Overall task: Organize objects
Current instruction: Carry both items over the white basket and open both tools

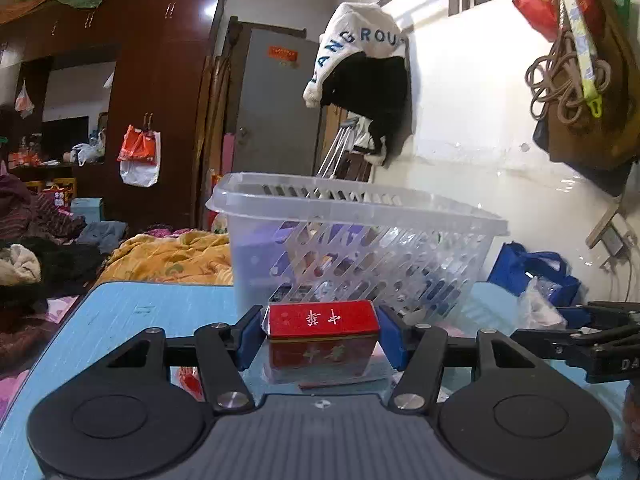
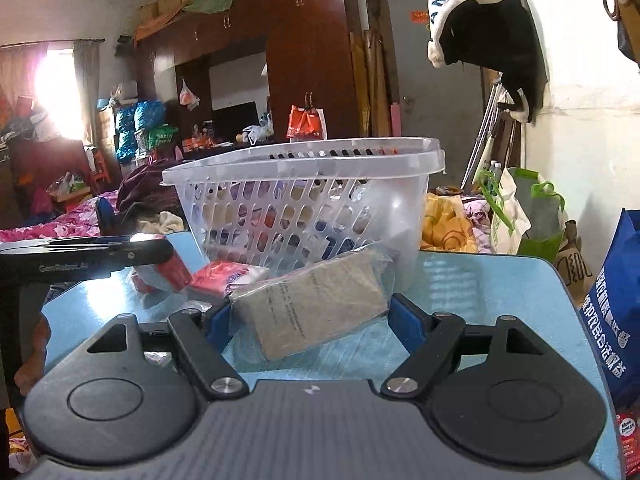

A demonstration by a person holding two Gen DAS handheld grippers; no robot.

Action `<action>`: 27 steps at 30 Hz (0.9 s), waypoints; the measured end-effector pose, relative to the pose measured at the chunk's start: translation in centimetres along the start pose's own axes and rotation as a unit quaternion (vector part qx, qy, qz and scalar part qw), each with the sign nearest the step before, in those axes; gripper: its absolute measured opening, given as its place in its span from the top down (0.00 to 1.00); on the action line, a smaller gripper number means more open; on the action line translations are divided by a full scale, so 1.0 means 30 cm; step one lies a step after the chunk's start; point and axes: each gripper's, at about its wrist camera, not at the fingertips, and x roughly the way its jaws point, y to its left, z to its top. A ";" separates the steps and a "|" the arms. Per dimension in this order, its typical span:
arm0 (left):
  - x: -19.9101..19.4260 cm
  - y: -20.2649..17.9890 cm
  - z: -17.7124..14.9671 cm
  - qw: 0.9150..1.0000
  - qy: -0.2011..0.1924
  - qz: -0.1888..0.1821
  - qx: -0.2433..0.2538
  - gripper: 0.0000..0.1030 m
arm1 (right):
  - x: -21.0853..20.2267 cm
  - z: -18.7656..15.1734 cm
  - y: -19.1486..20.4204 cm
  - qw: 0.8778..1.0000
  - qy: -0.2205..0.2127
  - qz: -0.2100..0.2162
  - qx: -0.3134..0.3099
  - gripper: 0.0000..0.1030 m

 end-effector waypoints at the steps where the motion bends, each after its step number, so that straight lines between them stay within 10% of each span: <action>1: -0.003 0.000 0.000 1.000 -0.003 -0.001 0.000 0.39 | -0.001 0.000 0.001 1.000 -0.002 -0.001 0.000 0.21; 27: -0.080 -0.019 -0.004 0.998 -0.058 -0.020 0.015 0.39 | -0.073 -0.005 0.023 0.998 -0.067 -0.014 -0.012 0.21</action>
